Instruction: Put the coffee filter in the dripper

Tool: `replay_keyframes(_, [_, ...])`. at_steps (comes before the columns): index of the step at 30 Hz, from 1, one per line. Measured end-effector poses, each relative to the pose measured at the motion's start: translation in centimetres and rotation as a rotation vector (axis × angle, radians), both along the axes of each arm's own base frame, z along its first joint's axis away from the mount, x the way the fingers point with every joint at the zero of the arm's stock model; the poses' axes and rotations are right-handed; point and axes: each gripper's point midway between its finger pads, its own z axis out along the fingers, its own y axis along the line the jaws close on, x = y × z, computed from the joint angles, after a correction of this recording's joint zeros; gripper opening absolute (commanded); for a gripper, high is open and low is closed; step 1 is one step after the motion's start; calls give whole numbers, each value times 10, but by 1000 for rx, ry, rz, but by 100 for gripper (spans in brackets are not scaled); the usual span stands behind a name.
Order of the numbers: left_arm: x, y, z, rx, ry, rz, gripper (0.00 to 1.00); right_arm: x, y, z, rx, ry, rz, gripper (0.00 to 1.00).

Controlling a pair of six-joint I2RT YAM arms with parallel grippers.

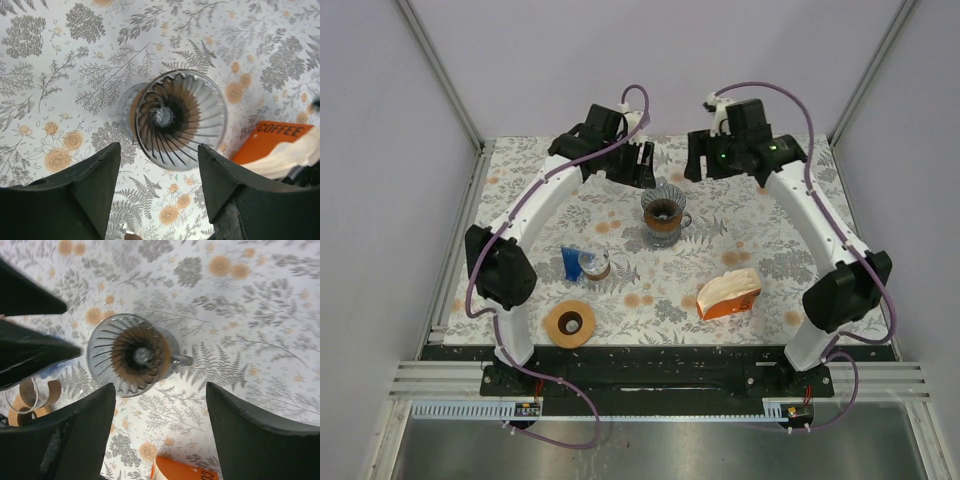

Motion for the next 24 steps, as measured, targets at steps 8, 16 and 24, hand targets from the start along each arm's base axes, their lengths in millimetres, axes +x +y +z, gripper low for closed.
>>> replay_keyframes(8, [-41, -8, 82, -70, -195, -193, 60, 11, -132, 6, 63, -7, -332, 80])
replay_keyframes(16, [-143, -98, 81, -138, -225, -622, 70, -7, -160, -37, 111, 98, -432, 81])
replay_keyframes(24, [-193, -167, -22, -53, -72, -829, 41, -18, -180, -17, 142, 12, -477, 82])
